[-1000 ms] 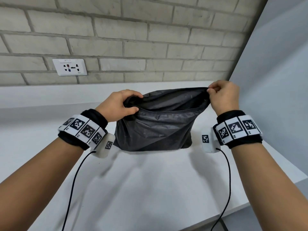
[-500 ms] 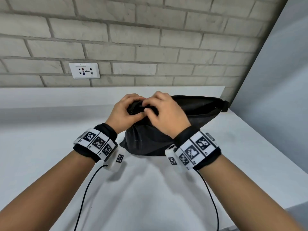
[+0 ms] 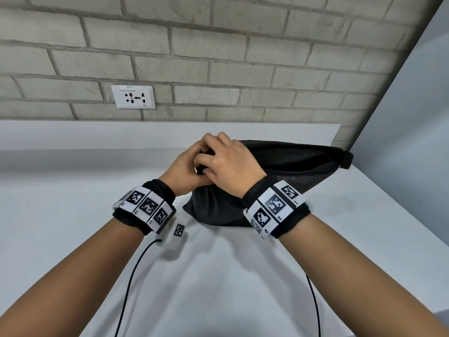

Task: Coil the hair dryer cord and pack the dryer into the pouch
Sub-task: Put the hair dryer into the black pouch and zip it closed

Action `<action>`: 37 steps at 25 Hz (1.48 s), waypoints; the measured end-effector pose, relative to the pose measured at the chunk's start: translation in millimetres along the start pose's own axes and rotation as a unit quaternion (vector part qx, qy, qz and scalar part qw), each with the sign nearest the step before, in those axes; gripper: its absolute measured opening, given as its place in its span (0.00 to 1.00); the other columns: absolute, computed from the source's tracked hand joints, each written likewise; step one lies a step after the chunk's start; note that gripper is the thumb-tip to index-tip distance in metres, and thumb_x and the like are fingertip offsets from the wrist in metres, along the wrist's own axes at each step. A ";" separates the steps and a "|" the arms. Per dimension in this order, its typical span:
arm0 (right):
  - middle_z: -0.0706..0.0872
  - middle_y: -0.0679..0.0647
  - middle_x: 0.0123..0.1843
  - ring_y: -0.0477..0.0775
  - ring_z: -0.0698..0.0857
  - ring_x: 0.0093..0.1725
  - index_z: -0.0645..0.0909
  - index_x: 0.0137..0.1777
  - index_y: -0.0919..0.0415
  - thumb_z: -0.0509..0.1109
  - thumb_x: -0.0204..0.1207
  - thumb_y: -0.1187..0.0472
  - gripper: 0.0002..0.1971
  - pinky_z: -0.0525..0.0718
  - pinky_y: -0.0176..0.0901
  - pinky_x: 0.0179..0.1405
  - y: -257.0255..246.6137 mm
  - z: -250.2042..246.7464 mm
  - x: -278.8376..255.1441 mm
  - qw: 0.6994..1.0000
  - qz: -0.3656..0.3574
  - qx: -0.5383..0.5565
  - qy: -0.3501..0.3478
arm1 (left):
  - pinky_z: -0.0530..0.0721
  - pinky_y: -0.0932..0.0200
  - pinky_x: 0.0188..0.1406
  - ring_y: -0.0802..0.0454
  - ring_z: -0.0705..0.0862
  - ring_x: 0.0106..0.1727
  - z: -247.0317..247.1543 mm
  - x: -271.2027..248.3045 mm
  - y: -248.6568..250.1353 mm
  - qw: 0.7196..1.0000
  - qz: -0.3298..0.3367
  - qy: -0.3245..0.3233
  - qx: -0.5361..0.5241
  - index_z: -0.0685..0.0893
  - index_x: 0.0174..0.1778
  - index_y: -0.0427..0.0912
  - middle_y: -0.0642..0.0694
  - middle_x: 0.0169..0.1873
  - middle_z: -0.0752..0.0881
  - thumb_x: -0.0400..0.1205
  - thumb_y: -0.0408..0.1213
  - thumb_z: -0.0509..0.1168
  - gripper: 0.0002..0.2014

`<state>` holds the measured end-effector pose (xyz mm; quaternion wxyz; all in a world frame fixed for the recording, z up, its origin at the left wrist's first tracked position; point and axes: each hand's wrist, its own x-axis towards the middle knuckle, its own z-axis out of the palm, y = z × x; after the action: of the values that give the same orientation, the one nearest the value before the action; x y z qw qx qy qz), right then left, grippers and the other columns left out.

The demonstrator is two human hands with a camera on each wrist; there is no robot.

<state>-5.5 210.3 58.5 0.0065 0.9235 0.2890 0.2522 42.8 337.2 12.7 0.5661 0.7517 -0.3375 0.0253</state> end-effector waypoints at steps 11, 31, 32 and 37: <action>0.86 0.55 0.35 0.61 0.82 0.34 0.79 0.38 0.63 0.54 0.67 0.57 0.14 0.79 0.45 0.26 -19.1 9.0 2.6 0.988 0.140 0.005 0.070 | 0.77 0.78 0.47 0.76 0.81 0.46 4.0 -0.9 -5.7 1.000 0.008 0.027 -0.013 0.74 0.55 0.56 0.59 0.48 0.81 0.68 0.32 0.63 0.21; 0.80 0.57 0.43 0.48 0.76 0.42 0.79 0.45 0.69 0.65 0.75 0.67 0.05 0.73 0.28 0.40 -5.6 -8.9 -1.7 0.889 0.263 0.333 0.174 | 0.72 0.78 0.62 0.67 0.80 0.62 15.9 -7.3 4.9 0.996 0.055 0.070 0.027 0.75 0.69 0.34 0.52 0.60 0.80 0.85 0.39 0.53 0.19; 0.77 0.55 0.42 0.49 0.75 0.41 0.77 0.44 0.68 0.64 0.75 0.66 0.04 0.75 0.35 0.40 -6.6 -9.0 -2.0 0.889 0.272 0.321 0.181 | 0.72 0.77 0.63 0.67 0.80 0.63 15.9 -8.5 3.2 0.995 0.059 0.073 0.018 0.75 0.70 0.36 0.51 0.61 0.80 0.86 0.44 0.53 0.21; 0.80 0.58 0.48 0.61 0.77 0.50 0.73 0.44 0.60 0.60 0.76 0.60 0.04 0.71 0.55 0.51 19.0 -6.3 -20.1 0.892 0.377 0.165 0.188 | 0.70 0.75 0.67 0.77 0.77 0.64 11.8 -16.5 -4.5 0.995 0.032 0.085 -0.040 0.71 0.70 0.47 0.69 0.61 0.80 0.85 0.44 0.51 0.18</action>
<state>-12.5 182.9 57.7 -0.2962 0.8859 -0.0480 0.3536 28.5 335.5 -2.2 0.6215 0.7121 -0.3129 0.0939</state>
